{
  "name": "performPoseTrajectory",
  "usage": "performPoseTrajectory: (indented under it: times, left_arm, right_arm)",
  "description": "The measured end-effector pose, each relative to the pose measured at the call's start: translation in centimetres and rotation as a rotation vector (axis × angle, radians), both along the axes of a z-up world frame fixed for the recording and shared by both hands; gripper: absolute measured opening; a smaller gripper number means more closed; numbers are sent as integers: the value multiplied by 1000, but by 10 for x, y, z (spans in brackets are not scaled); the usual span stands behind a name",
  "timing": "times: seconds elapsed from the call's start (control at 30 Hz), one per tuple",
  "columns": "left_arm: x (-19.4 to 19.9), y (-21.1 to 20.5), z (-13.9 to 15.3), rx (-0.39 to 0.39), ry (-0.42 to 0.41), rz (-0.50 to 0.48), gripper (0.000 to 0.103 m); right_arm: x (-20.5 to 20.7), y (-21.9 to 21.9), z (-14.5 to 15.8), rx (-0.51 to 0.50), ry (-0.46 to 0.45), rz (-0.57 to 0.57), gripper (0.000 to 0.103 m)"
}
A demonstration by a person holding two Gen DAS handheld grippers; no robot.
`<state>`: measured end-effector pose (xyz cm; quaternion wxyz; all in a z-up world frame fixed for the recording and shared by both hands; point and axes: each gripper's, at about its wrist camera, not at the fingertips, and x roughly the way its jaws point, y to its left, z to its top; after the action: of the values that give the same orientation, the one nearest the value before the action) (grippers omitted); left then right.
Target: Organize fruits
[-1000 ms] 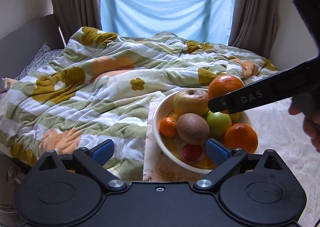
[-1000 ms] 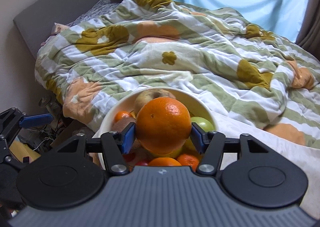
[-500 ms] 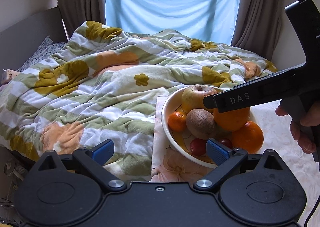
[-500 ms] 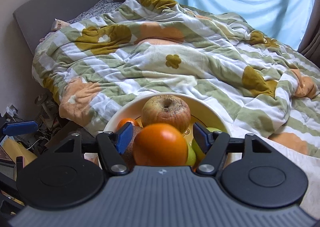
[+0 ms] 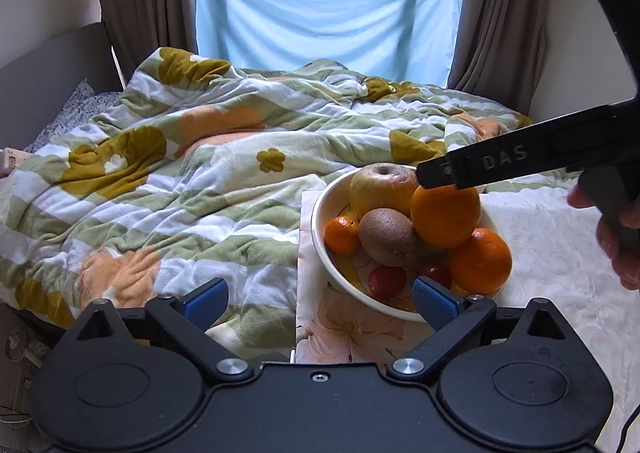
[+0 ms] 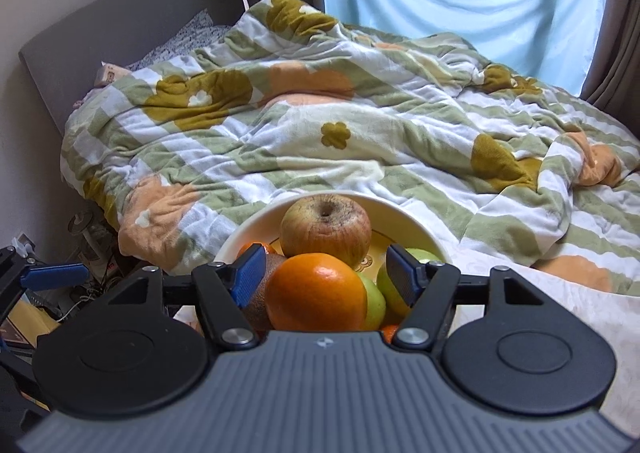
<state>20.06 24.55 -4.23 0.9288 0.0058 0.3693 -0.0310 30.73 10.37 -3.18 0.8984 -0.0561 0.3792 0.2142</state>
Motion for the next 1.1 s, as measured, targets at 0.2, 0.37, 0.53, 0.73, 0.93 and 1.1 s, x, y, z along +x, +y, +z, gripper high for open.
performPoseTrajectory:
  times: [0.2,0.37,0.53,0.73,0.93,1.1]
  left_arm:
    - [-24,-9,28,13,-44,23,100]
    - [-53,-26,53,34,-86,52,100]
    - [-84,-55,76,40,-107,64,101]
    - [-114,-94,93,35,-111,46,102]
    - [-134,-127,98,17,-99,21,103]
    - [-147,-146,93,19,-90,11,103]
  right_arm:
    - [-26,-26,34,32,-39,-24,84]
    - [-63,-65,61,57,-59,-68,93]
    - [-109,-109,81,51,-60,-120,93]
    - [-162,-163,97,44,-53,-200,94]
    - [-209,-206,100,10,-67,-296,103]
    - [-236,-229,90,-56,-56,-365,103]
